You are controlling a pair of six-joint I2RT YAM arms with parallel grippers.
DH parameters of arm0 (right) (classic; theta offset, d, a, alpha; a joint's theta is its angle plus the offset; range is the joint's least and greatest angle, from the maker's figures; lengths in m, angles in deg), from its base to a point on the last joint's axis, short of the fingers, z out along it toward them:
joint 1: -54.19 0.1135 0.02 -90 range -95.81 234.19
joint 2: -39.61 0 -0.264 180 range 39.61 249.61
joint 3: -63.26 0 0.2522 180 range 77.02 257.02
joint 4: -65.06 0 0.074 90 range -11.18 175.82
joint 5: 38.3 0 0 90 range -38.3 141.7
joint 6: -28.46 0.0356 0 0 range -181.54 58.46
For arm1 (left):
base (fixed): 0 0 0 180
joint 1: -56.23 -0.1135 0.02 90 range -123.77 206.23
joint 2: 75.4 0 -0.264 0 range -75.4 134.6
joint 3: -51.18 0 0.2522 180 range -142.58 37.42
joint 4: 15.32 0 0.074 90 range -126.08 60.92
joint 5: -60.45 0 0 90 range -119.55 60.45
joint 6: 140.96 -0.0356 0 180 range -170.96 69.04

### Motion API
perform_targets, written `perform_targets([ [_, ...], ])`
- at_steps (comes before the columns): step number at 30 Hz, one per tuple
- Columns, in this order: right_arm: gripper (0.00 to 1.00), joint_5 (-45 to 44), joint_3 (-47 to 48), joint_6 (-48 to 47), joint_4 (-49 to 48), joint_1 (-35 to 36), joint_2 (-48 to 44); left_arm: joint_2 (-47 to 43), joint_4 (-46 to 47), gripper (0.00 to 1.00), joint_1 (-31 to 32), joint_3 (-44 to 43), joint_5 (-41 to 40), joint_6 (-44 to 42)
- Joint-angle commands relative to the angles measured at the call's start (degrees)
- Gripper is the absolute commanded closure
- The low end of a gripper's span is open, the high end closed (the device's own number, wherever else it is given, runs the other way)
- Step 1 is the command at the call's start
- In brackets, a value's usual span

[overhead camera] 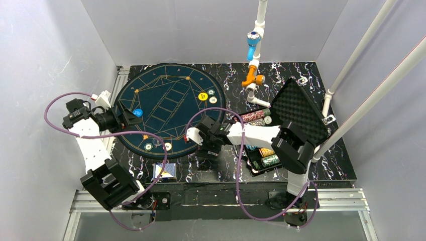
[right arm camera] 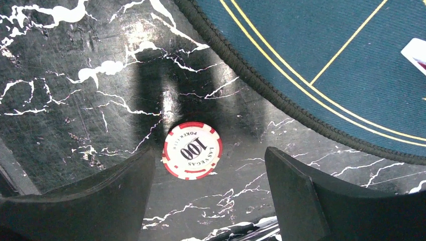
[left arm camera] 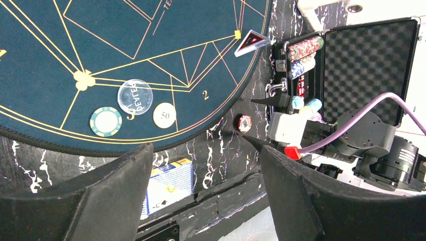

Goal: Distribute texas hold em gaming equipment

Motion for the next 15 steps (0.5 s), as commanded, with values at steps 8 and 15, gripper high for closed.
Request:
perform_targets([
  [8,0.19,1.8,2.9,-0.2,0.1,0.5,2.3,-1.5,-0.5,0.24,-0.3,-0.1,2.2,-0.3],
  [15,0.35,2.6,3.9,-0.1,0.7,0.5,3.4,-0.8,-0.5,0.24,-0.3,-0.3,2.0,-0.2],
])
